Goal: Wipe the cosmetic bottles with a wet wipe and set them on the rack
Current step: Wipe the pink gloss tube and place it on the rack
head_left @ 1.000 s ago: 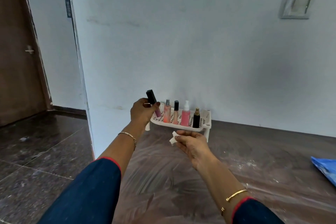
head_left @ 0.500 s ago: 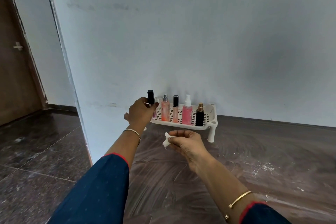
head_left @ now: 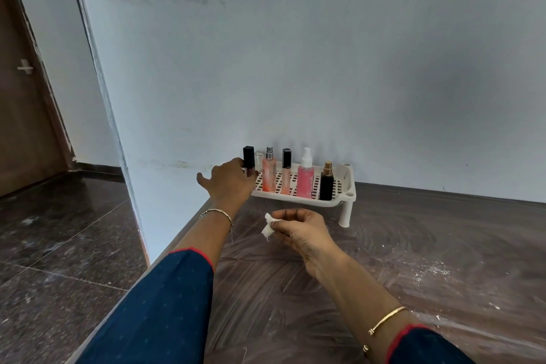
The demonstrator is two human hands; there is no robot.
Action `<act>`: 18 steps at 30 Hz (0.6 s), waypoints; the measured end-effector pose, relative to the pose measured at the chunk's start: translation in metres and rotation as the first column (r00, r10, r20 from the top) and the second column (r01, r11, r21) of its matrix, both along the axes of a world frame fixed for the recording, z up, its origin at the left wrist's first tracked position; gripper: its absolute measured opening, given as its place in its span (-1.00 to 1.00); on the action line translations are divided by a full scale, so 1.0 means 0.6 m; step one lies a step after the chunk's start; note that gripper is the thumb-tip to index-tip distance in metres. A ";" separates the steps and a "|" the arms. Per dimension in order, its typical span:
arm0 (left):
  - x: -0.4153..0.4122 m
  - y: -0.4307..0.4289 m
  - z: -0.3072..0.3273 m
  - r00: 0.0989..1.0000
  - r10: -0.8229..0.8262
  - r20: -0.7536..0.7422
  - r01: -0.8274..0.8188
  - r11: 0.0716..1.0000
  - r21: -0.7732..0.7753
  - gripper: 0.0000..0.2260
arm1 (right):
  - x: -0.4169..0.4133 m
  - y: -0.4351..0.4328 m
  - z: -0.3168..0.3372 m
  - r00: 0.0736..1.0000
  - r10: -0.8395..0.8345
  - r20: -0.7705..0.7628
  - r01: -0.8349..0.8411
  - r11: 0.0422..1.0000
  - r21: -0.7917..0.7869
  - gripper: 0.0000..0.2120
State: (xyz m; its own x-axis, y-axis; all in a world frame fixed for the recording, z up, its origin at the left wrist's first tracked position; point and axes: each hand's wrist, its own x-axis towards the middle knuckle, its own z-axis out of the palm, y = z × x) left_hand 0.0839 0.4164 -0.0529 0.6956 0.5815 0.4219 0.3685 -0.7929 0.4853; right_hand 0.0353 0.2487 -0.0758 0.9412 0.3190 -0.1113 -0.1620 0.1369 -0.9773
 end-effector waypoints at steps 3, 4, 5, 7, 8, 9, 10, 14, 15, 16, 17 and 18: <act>0.001 -0.004 -0.003 1.000 0.029 0.003 -0.029 0.999 0.032 -0.73 | -0.002 -0.001 0.001 1.000 0.003 -0.002 -0.003 1.000 0.007 -0.87; 0.001 -0.005 -0.003 0.999 0.034 -0.001 -0.034 0.999 0.040 -0.75 | -0.003 -0.002 0.001 1.000 0.002 -0.005 -0.002 1.000 0.012 -0.87; 0.001 -0.006 -0.003 0.999 0.038 -0.004 -0.037 0.998 0.044 -0.76 | -0.003 -0.002 0.001 1.000 0.002 -0.007 -0.002 1.000 0.015 -0.87; 0.001 -0.007 -0.003 0.999 0.036 -0.010 -0.036 0.998 0.043 -0.76 | -0.003 -0.006 0.001 1.000 0.000 -0.011 0.000 1.000 0.016 -0.87; 0.002 -0.007 -0.003 0.999 0.033 -0.013 -0.032 0.999 0.041 -0.75 | -0.003 -0.008 0.002 1.000 0.000 -0.011 0.000 1.000 0.013 -0.88; 0.002 -0.005 -0.004 0.999 0.028 -0.016 -0.027 0.999 0.037 -0.72 | -0.003 -0.010 0.002 1.000 -0.002 -0.010 0.002 1.000 0.006 -0.88; 0.001 -0.004 -0.004 1.000 0.022 -0.017 -0.021 0.999 0.030 -0.69 | -0.003 -0.011 0.002 1.000 -0.005 -0.008 0.005 1.000 0.000 -0.88; -0.014 0.001 0.001 1.000 0.002 -0.010 -0.002 1.000 -0.004 -0.59 | -0.007 -0.016 0.005 1.000 -0.019 0.001 0.019 1.000 0.005 -0.87; -0.020 0.002 0.004 1.000 0.001 -0.010 -0.001 1.000 -0.009 -0.58 | -0.008 -0.017 0.008 1.000 -0.024 0.004 0.024 1.000 0.007 -0.87; -0.027 0.001 0.009 1.000 0.001 -0.010 -0.001 1.000 -0.014 -0.57 | -0.011 -0.018 0.012 1.000 -0.030 0.008 0.030 1.000 0.008 -0.87; -0.035 0.000 0.013 1.000 0.000 -0.010 0.000 1.000 -0.017 -0.57 | -0.014 -0.020 0.017 0.999 -0.034 0.012 0.034 0.999 0.014 -0.87; -0.041 -0.001 0.018 1.000 -0.003 -0.010 0.003 1.000 -0.018 -0.56 | -0.017 -0.021 0.021 0.999 -0.039 0.015 0.039 0.999 0.018 -0.87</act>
